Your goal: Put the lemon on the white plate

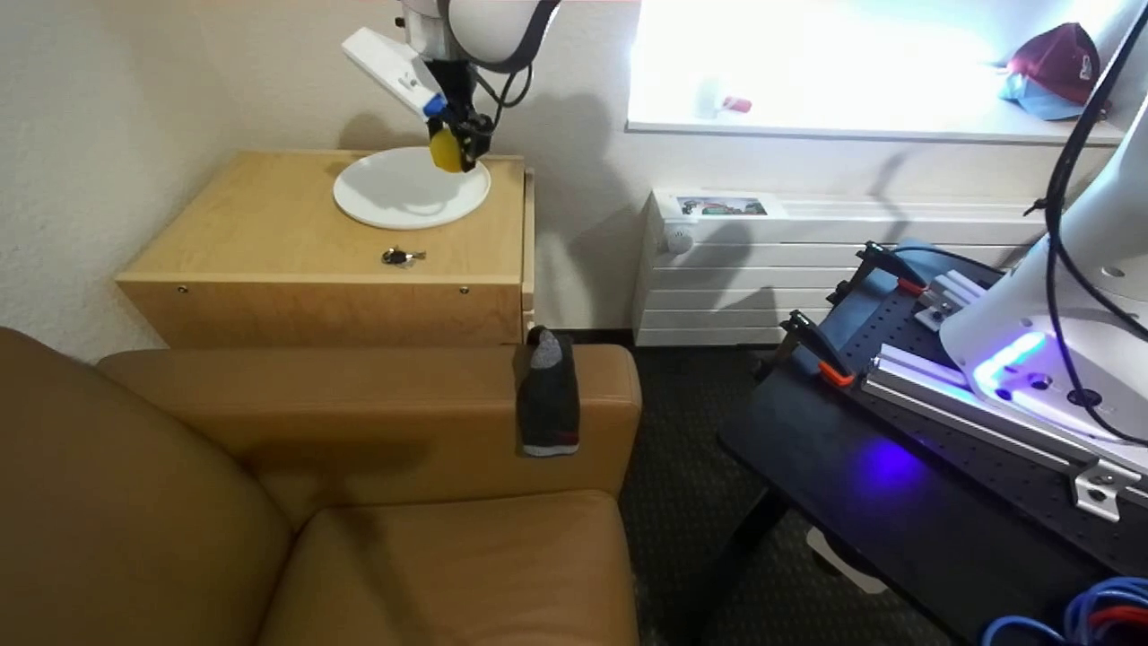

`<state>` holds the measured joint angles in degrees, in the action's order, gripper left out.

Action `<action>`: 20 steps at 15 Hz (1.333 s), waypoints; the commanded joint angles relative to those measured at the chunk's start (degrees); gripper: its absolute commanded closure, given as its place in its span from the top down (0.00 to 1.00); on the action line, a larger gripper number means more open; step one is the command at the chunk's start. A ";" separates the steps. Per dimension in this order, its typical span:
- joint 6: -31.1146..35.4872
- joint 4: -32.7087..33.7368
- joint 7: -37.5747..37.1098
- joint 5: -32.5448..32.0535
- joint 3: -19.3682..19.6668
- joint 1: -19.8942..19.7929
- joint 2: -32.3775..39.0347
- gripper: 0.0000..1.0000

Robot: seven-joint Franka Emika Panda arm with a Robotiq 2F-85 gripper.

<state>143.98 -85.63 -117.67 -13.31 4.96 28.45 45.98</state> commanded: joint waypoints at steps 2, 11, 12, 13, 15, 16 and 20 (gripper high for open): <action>-0.81 16.36 -6.25 5.43 0.78 -3.62 11.17 0.45; 0.99 17.97 -10.59 6.25 2.37 -2.77 14.73 0.45; 0.93 19.16 -12.53 7.21 2.26 -3.06 15.82 0.45; 1.50 20.58 -15.24 7.67 2.72 -3.16 17.21 0.45; 2.24 23.53 -21.09 7.87 4.12 -3.29 19.84 0.45; 2.76 24.60 -23.81 7.84 4.88 -3.44 20.88 0.45; 1.66 30.17 -33.12 7.99 7.17 -4.93 24.59 0.45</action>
<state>145.91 -61.18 -145.93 -6.22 10.99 24.75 67.19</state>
